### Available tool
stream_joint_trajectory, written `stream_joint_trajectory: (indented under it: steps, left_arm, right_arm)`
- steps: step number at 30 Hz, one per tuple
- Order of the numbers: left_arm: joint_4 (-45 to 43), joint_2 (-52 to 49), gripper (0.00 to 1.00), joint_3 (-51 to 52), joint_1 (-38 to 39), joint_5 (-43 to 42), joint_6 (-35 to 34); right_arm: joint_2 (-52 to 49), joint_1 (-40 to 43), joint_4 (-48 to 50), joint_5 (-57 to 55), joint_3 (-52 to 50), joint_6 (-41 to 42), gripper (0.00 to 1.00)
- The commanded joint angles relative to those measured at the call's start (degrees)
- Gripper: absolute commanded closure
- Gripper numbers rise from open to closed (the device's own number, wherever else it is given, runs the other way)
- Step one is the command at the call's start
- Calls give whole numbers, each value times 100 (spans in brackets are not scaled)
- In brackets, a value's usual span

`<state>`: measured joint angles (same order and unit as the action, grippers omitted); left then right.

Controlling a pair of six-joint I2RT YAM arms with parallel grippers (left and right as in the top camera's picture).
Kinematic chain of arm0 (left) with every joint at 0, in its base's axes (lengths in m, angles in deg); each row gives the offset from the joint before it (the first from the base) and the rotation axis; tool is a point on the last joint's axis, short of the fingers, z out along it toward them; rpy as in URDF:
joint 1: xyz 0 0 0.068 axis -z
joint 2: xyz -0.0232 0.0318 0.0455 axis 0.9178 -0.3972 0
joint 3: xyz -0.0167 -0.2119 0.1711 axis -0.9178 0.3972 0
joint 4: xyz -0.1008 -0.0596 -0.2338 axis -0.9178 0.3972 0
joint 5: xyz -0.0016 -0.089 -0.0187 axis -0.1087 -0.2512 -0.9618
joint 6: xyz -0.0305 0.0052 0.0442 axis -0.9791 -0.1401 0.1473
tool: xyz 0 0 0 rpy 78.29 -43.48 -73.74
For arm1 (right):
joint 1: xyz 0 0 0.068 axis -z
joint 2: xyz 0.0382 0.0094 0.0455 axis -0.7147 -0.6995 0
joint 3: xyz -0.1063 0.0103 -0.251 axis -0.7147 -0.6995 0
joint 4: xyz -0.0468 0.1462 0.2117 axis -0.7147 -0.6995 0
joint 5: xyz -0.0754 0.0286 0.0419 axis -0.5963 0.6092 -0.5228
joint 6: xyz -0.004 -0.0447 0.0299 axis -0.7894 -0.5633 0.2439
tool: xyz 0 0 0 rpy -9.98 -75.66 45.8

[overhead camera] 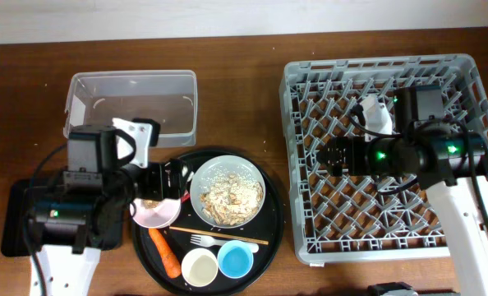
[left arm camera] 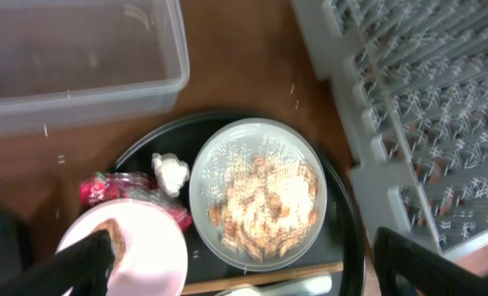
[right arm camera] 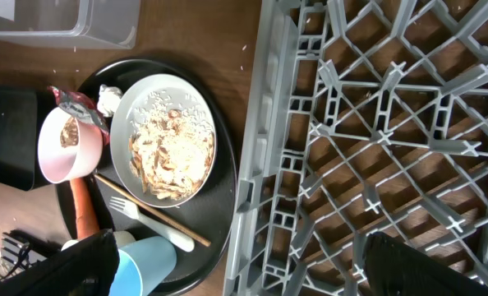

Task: Sort waste into correct bins and load items into the dishwasher rack
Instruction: 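Reach the left gripper down to the white cup on the round tray, then lift the white cup with the left gripper and pass it to the right gripper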

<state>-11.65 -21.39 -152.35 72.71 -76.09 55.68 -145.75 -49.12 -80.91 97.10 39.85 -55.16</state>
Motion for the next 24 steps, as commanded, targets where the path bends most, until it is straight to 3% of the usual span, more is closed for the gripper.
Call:
stream_joint_trajectory:
  steps: [1, 2, 4, 6, 8, 9, 12, 14, 15, 19, 21, 22, 24]
  left_arm:
    - [1016, -184, 2, -79, 459, 1123, -973]
    - [1154, -160, 2, -79, 501, 1451, -1279]
    - [1338, -173, 19, -74, 708, 844, -1305]
    - [2212, -138, 19, -55, 1121, 1397, -2433]
    - [2352, -63, 30, 481, 1316, 1375, -2957]
    - [2267, -59, 30, 704, 1331, 1300, -3106]
    - [1593, -61, 36, 2055, 1333, 638, -3126]
    - [1156, -61, 53, 2444, 1335, 761, -3123]
    - [1014, -61, 57, 2645, 1333, 791, -3128]
    - [586, -72, 58, 2975, 1335, 684, -3123]
    - [518, -72, 91, 2975, 1333, 684, -3123]
    - [505, -72, 99, 2966, 1333, 592, -3123]
    - [612, -70, 99, 2876, 1333, 533, -3123]
  right_arm:
    - [597, 15, -197, 37, 129, 22, 1]
    - [820, 15, -177, -66, 129, 24, 2]
    - [1023, 15, -116, 0, 129, 157, 2]
    - [1005, 15, -133, -15, 129, 160, 2]
    - [1003, 15, -131, -15, 129, 160, 2]
    - [1005, 15, -133, -15, 129, 160, 2]
    - [1003, 15, -216, -15, 127, 160, 2]
    - [970, 15, -216, -17, 127, 160, 1]
    - [922, 15, -216, -15, 127, 160, 2]
    - [673, 15, -221, -15, 127, 175, 2]
    - [669, 15, -221, -15, 127, 175, 2]
    - [669, 15, -221, -15, 127, 175, 2]
    - [669, 15, -221, -15, 127, 173, 2]
